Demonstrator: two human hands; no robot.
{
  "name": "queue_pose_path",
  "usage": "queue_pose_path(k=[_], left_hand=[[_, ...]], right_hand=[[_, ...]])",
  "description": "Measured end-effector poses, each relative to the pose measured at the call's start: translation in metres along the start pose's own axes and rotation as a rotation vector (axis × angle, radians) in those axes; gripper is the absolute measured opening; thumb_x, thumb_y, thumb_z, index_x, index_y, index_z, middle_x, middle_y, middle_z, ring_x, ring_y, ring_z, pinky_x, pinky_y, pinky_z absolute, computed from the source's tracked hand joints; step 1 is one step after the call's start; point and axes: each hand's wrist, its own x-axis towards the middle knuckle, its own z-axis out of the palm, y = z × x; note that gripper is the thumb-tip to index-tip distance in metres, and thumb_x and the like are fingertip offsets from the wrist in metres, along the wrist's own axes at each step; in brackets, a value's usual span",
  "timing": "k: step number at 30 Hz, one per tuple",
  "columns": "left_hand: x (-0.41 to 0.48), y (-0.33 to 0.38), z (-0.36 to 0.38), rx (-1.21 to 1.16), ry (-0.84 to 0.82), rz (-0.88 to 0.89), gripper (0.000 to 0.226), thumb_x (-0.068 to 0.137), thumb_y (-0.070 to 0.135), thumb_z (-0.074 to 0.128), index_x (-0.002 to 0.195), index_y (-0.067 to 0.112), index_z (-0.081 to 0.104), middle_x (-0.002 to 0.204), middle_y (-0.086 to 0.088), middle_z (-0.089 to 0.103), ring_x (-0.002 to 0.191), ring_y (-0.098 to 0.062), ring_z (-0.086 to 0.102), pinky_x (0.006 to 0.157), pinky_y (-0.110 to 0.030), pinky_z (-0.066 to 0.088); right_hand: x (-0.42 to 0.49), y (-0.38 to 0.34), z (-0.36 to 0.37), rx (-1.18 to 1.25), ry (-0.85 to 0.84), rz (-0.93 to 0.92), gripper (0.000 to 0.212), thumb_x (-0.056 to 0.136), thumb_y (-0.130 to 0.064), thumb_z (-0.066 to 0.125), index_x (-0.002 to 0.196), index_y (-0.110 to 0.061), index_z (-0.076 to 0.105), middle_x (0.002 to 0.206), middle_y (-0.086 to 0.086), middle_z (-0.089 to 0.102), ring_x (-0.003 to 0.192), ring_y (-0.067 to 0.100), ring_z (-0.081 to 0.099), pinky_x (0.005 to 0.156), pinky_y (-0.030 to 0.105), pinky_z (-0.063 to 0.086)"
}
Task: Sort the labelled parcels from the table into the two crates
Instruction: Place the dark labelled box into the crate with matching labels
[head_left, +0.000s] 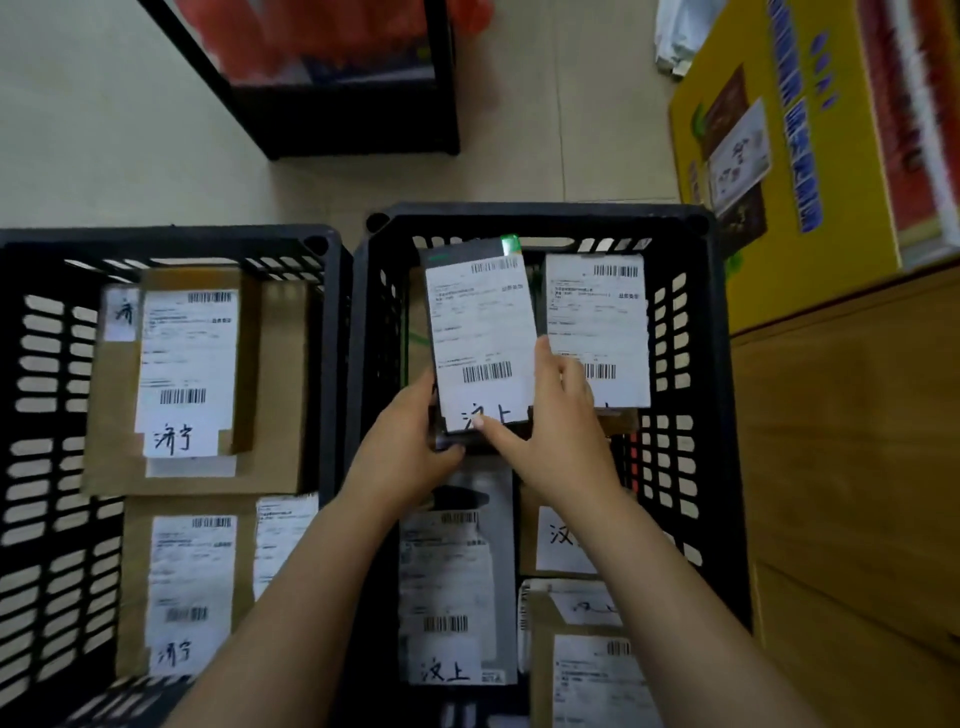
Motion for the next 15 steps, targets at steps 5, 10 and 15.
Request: queue_pose_path(k=[5, 10, 15], left_hand=[[0.004, -0.002, 0.005, -0.015, -0.027, -0.008, 0.081, 0.076, 0.019, 0.075, 0.141, 0.043, 0.033, 0.122, 0.023, 0.056, 0.103, 0.008, 0.054, 0.074, -0.004, 0.039], [0.015, -0.002, 0.013, -0.025, -0.041, 0.011, 0.101, 0.077, 0.023, 0.079, 0.149, 0.044, 0.011, 0.135, 0.023, 0.049, 0.111, 0.007, 0.051, 0.075, -0.005, 0.038], [0.023, 0.001, 0.011, 0.065, -0.035, 0.043, 0.119, 0.075, 0.021, 0.081, 0.152, 0.035, -0.009, 0.157, 0.017, 0.021, 0.128, 0.002, 0.034, 0.080, -0.007, 0.035]], right_hand=[[0.000, 0.003, 0.005, -0.011, -0.039, 0.019, 0.097, 0.091, -0.044, 0.064, 0.156, -0.014, -0.001, 0.150, 0.003, 0.022, 0.136, 0.020, 0.023, 0.109, 0.032, 0.034], [0.004, 0.011, 0.002, -0.107, 0.042, -0.002, 0.087, 0.089, -0.039, 0.067, 0.155, -0.017, 0.014, 0.151, 0.006, 0.019, 0.136, 0.021, 0.015, 0.116, 0.037, 0.024], [0.004, 0.032, -0.010, -0.202, -0.053, 0.019, 0.105, 0.082, -0.044, 0.072, 0.156, -0.031, -0.002, 0.161, -0.002, -0.022, 0.146, 0.019, -0.023, 0.119, 0.045, -0.011]])
